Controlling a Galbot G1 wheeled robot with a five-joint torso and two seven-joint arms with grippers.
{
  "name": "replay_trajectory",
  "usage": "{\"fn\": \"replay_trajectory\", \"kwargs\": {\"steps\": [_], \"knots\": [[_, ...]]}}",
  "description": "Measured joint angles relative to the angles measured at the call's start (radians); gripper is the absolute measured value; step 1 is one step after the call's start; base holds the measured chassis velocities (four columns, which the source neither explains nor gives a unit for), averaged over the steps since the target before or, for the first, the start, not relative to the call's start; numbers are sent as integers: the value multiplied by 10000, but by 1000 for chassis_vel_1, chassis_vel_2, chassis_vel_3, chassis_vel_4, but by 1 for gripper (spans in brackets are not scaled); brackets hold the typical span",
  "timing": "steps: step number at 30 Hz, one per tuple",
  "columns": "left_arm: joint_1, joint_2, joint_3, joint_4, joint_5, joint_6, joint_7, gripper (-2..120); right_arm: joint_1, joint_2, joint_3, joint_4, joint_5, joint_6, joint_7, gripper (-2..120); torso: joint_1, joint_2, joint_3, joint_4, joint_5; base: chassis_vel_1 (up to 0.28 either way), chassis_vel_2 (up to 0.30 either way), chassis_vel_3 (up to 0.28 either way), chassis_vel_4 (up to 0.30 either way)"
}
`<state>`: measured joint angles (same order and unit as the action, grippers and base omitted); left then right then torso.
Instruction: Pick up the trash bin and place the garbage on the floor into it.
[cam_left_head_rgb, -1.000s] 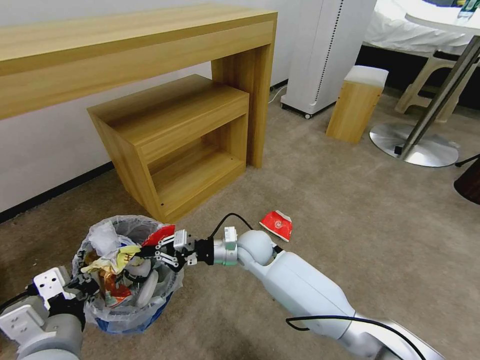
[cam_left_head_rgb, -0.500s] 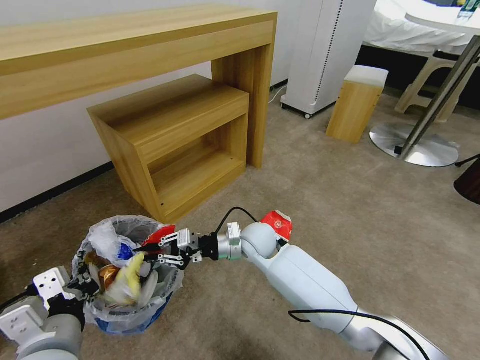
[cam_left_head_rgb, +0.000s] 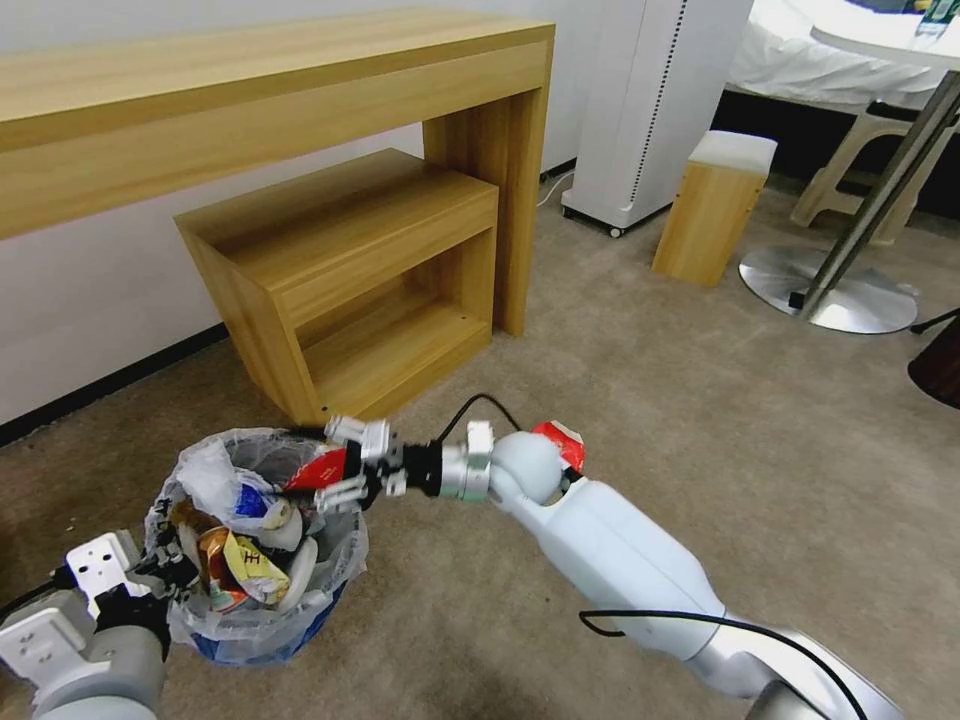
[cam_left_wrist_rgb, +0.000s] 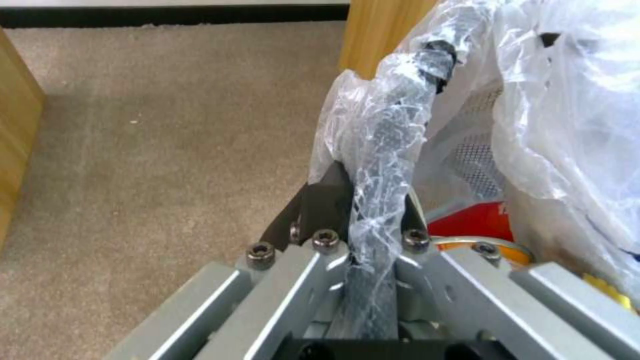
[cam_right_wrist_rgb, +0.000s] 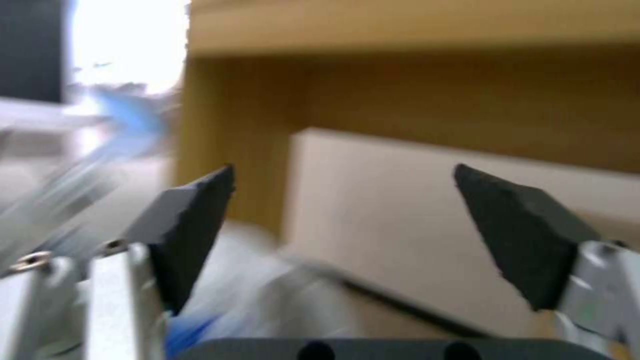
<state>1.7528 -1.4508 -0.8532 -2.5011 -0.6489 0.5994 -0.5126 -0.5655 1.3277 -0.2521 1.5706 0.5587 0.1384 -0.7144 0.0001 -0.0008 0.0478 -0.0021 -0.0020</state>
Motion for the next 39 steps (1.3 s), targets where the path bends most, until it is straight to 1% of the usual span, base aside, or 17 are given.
{"fn": "replay_trajectory", "kwargs": {"steps": [2, 3, 6, 7, 8, 11, 12, 15, 16, 18, 19, 21, 22, 24, 28, 31, 39], "knots": [[-49, 90, -70, 0, -231, 42, -11, 1, -249, -296, 823, 870, 597, -499, 2110, 98, 0, 0, 0, 2, 1, 0, 0, 0, 0], [-49, 90, -70, 0, -231, 42, -11, 1, -249, -296, 823, 870, 597, -499, 2110, 98, 0, 0, 0, 2, 1, 0, 0, 0, 0], [-120, 166, -95, 76, -376, -2, -35, 1, -1217, -1010, 2783, 2014, 695, -1104, 4742, 100, 0, 0, 0, -1, 0, 0, 0, 0, 0], [-120, 166, -95, 76, -376, -2, -35, 1, -1217, -1010, 2783, 2014, 695, -1104, 4742, 100, 0, 0, 0, -1, 0, 0, 0, 0, 0], [-123, 178, -92, 101, -379, -31, -36, 1, -1541, -1149, 3205, 2251, 634, -1183, 5161, 100, 0, 0, 0, -1, 2, 0, 0, 0, 0], [-171, 222, -53, 131, -384, -116, -44, 1, -3244, -1647, 5124, 3379, 380, -1879, 6283, 100, 0, 0, 0, -5, 3, 0, 0, 0, 0], [-171, 222, -53, 131, -384, -116, -44, 1, -3244, -1647, 5124, 3379, 380, -1879, 6283, 100, 0, 0, 0, -5, 3, 0, 0, 0, 0], [-284, 286, 28, 133, -360, -174, -34, 1, -4903, -1506, 7143, 4521, -343, -1948, 6202, 100, 0, 0, -1, -2, -2, 0, 0, 0, 0], [-284, 286, 28, 133, -360, -174, -34, 1, -4903, -1506, 7143, 4521, -343, -1948, 6202, 100, 0, 0, -1, -2, -2, 0, 0, 0, 0], [-347, 323, 97, 135, -335, -194, -23, 1, -5892, -1123, 8303, 5111, -971, -1740, 5780, 100, 0, 0, -1, 0, 4, 0, 0, 0, 0], [-347, 323, 97, 135, -335, -194, -23, 1, -5892, -1123, 8303, 5111, -971, -1740, 5780, 100, 0, 0, -1, 0, 4, 0, 0, 0, 0], [-381, 346, 145, 156, -332, -235, 5, 1, -6734, -686, 9400, 5587, -1426, -1443, 5485, 100, 0, 1, -2, -1, 2, 0, 0, 0, 0], [-381, 346, 145, 156, -332, -235, 5, 1, -6734, -686, 9400, 5587, -1426, -1443, 5485, 100, 0, 1, -2, -1, 2, 0, 0, 0, 0], [-389, 347, 157, 175, -327, -307, 78, 1, -7445, -348, 10430, 6031, -1539, -1266, 5373, 100, 0, 1, -2, -3, 0, 0, 0, 0, 0], [-389, 366, 159, 178, -332, -358, 165, 1, -7983, -120, 11112, 6334, -1679, -1034, 5326, 100, 0, 2, -2, -2, -1, 0, 0, 0, 0], [-391, 384, 166, 173, -340, -364, 183, 1, -8175, -2, 11251, 6431, -1738, -929, 5319, 100, 0, 1, -1, -1, 0, 0, 0, 0, 0], [-388, 348, 248, 166, -307, -376, 190, 1, -8340, 326, 11119, 6351, -1842, -488, 5538, 100, 0, 1, 0, 0, 0, 0, 0, 0, 0]]}}
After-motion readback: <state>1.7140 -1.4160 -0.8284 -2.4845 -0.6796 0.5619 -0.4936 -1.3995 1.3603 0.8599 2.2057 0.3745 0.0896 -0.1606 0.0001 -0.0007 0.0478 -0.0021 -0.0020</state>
